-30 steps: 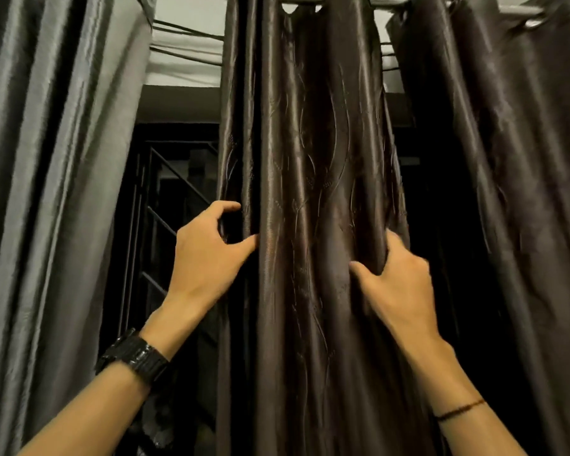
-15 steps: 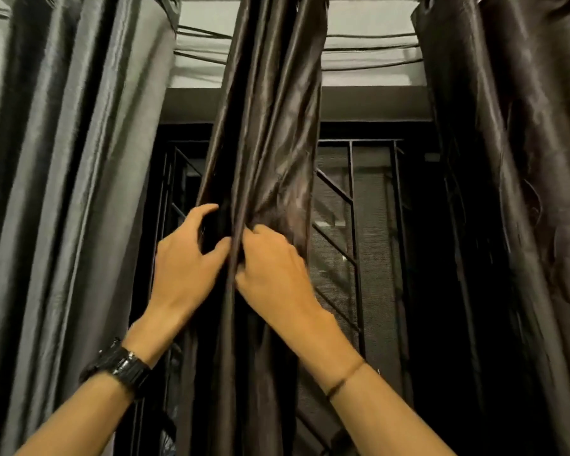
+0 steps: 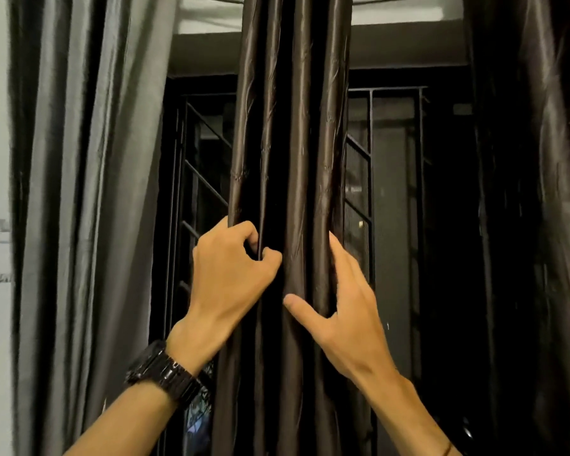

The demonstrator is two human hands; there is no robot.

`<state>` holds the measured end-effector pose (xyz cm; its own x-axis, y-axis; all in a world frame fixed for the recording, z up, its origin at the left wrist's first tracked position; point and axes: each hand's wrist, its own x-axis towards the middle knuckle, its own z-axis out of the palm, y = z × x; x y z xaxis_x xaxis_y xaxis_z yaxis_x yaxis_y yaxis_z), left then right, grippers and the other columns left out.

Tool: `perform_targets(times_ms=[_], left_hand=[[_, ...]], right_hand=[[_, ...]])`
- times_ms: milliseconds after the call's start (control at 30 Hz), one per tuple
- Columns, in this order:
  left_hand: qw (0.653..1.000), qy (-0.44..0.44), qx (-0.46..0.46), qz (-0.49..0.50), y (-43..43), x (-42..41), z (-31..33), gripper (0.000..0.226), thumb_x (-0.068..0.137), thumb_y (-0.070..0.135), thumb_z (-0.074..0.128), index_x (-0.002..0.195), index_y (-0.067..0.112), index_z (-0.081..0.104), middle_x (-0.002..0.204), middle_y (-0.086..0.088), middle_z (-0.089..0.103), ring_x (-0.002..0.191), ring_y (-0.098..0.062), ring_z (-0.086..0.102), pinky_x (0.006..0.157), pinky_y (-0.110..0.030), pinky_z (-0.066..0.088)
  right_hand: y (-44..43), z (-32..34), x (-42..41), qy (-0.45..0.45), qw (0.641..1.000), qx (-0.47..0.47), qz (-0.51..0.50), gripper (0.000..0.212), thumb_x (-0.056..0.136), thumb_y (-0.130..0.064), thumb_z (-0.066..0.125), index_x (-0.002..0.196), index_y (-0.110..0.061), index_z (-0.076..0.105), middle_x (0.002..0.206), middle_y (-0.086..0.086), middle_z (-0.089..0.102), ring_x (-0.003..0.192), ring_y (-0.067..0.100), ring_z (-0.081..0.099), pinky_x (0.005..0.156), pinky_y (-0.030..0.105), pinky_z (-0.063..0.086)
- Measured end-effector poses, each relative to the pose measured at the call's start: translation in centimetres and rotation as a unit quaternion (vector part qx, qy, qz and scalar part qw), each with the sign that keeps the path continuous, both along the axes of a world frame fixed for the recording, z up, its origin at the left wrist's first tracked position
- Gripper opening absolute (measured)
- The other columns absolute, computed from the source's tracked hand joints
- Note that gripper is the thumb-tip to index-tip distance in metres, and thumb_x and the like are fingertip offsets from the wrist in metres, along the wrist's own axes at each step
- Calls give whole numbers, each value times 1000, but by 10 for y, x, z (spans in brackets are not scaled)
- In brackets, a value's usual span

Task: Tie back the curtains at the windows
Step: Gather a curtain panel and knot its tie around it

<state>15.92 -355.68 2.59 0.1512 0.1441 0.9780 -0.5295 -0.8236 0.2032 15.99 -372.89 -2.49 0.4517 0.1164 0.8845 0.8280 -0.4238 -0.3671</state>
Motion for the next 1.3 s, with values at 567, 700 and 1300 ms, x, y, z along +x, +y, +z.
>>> perform_targets(times_ms=[567,700,1300], left_hand=[[997,67,19,15,-5,-23,-61,34,67,10,72,63,14,39,57,4,41,54,-17,44,54,-36,38],[987,153,37,-17,-11,-16,-92,28,73,14,72,67,17,44,53,1,50,51,-21,51,52,-39,47],[845,387,-168,-330,16,-24,-195,64,99,-6,55,142,37,35,130,-9,61,98,-27,76,90,-48,62]], right_hand=[[18,-75,-14,-16,989,-89,-119,81,96,-2,43,161,-38,13,167,4,21,107,34,64,82,28,51],[28,-99,-20,7,993,-89,-79,72,100,-42,41,162,-30,7,167,-4,22,149,4,26,117,25,34],[27,-193,-15,111,989,-63,-77,110,87,2,62,159,-46,-6,122,0,50,95,18,58,80,34,55]])
